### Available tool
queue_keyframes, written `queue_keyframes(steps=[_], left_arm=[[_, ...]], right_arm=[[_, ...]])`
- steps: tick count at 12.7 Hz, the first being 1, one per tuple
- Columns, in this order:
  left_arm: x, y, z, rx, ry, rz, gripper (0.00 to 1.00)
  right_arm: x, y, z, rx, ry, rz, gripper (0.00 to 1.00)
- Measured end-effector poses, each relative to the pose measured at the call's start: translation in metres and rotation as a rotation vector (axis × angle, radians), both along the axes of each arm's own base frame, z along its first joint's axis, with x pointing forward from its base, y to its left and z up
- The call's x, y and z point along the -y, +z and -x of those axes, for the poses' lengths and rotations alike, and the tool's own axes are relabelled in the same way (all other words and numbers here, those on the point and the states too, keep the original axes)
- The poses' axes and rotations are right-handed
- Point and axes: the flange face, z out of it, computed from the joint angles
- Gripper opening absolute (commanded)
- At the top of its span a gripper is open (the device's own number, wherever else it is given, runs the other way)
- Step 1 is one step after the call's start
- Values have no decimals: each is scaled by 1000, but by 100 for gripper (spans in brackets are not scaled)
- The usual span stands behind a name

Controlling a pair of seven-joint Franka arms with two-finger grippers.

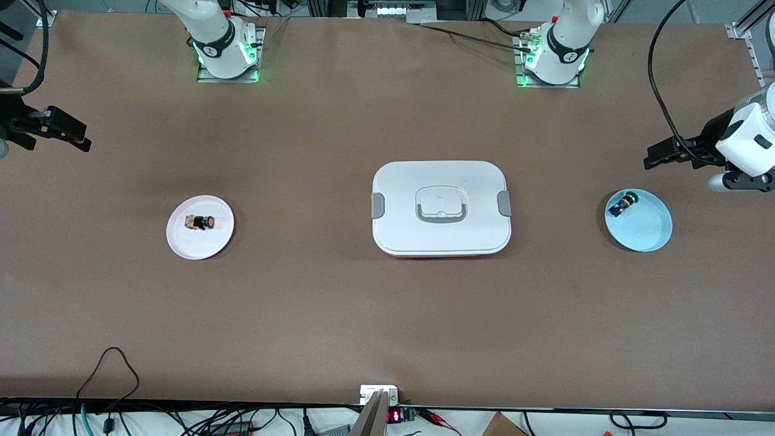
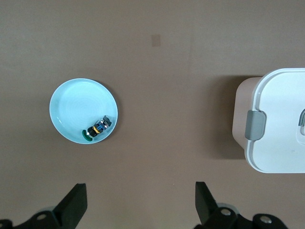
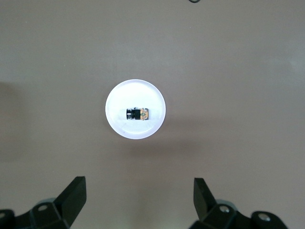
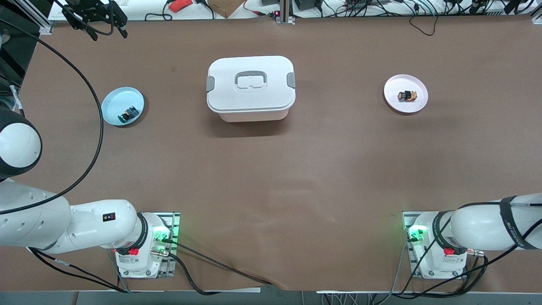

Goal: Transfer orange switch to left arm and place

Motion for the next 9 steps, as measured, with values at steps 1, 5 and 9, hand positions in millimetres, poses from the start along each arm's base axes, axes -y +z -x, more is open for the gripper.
queue_keyframes(steps=[1, 5, 9], left_arm=[[0, 0, 0, 0, 0, 0, 100], [0, 0, 0, 0, 0, 0, 100], [0, 0, 0, 0, 0, 0, 100]], right_arm=[[0, 0, 0, 0, 0, 0, 100], [0, -1, 0, -1, -5, 0, 100], [-5, -7, -3, -15, 3, 1, 100]])
